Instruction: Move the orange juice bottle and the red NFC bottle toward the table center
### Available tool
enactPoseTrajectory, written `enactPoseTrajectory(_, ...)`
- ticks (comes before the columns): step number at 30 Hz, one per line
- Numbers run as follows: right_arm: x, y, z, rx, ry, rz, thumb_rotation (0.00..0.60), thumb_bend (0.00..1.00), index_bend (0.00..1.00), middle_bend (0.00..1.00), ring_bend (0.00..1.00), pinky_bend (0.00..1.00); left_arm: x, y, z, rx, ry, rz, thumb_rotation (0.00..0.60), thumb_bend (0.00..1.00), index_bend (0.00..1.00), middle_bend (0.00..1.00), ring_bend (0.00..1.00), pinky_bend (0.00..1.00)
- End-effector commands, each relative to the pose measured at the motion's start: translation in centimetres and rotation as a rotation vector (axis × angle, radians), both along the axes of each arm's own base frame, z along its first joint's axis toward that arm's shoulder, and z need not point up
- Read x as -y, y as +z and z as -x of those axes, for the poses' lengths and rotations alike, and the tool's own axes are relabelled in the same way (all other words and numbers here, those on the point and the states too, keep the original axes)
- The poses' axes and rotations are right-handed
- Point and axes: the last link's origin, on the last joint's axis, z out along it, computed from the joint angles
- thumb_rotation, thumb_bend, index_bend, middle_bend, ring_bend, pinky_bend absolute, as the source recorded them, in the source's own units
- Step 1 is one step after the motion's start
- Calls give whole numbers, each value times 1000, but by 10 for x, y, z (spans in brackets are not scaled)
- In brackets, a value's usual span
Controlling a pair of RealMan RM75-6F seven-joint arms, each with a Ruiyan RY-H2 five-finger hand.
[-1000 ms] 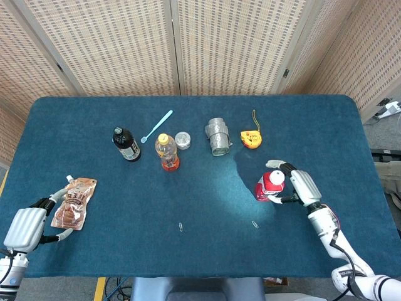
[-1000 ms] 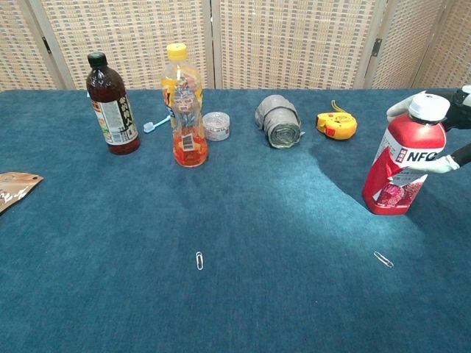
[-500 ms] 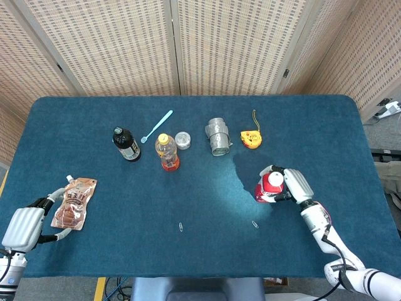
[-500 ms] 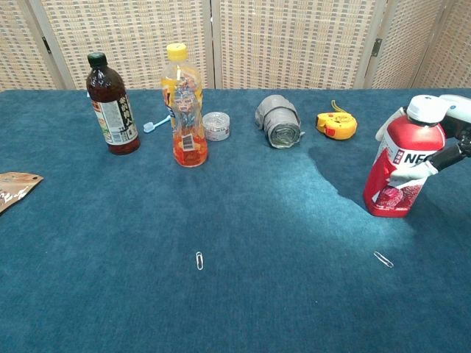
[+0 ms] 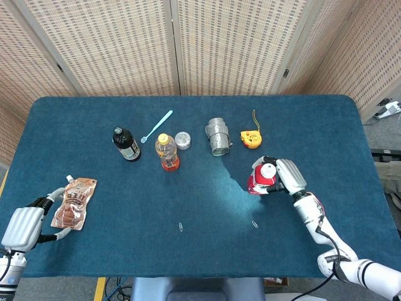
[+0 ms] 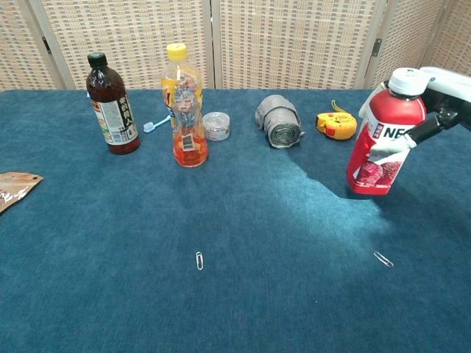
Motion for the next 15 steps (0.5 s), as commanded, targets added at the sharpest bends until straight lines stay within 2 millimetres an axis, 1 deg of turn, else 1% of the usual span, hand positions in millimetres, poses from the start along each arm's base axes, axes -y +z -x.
enactPoseTrajectory(1, 10, -3, -11, 2, 11, 3, 600, 0, 503, 529, 481, 618, 0, 1, 0, 0, 1, -3, 600, 75, 168, 291, 306, 484)
enactPoseTrajectory(7, 31, -16, -31, 23, 14, -16, 600, 0, 504, 529, 481, 618, -1, 4, 2, 7, 8, -11, 600, 74, 168, 291, 306, 484)
enactPoseTrajectory(15, 48, -37, -49, 46, 12, -62, 600, 0, 504, 529, 481, 618, -1, 9, 2, 22, 8, -23, 600, 75, 170, 291, 306, 484)
